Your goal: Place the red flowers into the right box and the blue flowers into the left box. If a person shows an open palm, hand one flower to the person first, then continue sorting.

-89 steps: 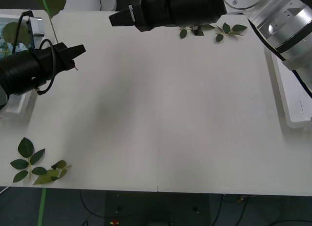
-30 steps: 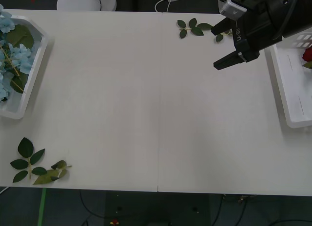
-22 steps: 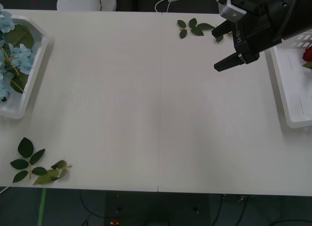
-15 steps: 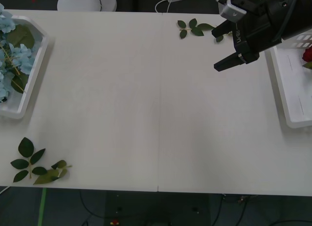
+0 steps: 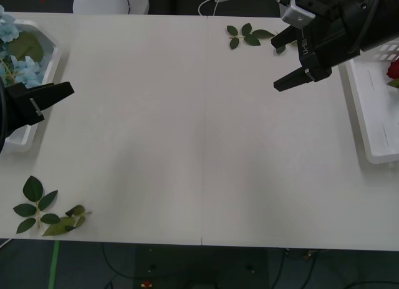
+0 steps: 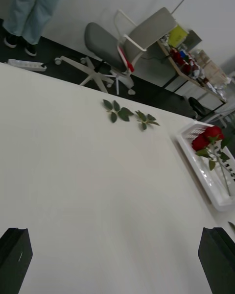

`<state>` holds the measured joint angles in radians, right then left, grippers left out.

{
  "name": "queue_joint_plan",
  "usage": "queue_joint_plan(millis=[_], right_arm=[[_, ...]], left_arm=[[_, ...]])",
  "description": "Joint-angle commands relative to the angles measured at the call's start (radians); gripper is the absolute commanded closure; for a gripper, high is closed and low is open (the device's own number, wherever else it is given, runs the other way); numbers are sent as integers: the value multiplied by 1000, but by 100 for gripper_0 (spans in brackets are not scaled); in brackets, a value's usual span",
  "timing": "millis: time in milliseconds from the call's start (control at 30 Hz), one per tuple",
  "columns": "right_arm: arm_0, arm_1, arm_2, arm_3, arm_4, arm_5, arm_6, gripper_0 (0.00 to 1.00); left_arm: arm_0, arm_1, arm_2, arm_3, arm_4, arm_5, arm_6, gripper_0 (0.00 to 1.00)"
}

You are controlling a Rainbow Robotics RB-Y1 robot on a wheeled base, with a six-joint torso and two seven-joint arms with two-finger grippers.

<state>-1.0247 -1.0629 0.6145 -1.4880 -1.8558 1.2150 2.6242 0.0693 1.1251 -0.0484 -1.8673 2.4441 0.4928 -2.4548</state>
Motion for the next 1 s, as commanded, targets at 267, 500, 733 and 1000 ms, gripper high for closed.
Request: queue_joint_plan(millis=[267, 500, 733, 1000], right_arm=[[-2, -23, 2, -3, -8, -8, -26, 0], [-2, -23, 2, -3, -8, -8, -26, 0], [-2, -23, 2, -3, -8, -8, -26, 0], [-2, -23, 2, -3, -8, -8, -26, 0]], left_arm=[[-82, 59, -50, -227, 27, 36, -3, 0], [-82, 168, -45, -276, 177, 139, -27, 0], [-89, 254, -42, -276, 276, 211, -81, 0], [-92, 285, -42, -309, 277, 224, -69, 0]])
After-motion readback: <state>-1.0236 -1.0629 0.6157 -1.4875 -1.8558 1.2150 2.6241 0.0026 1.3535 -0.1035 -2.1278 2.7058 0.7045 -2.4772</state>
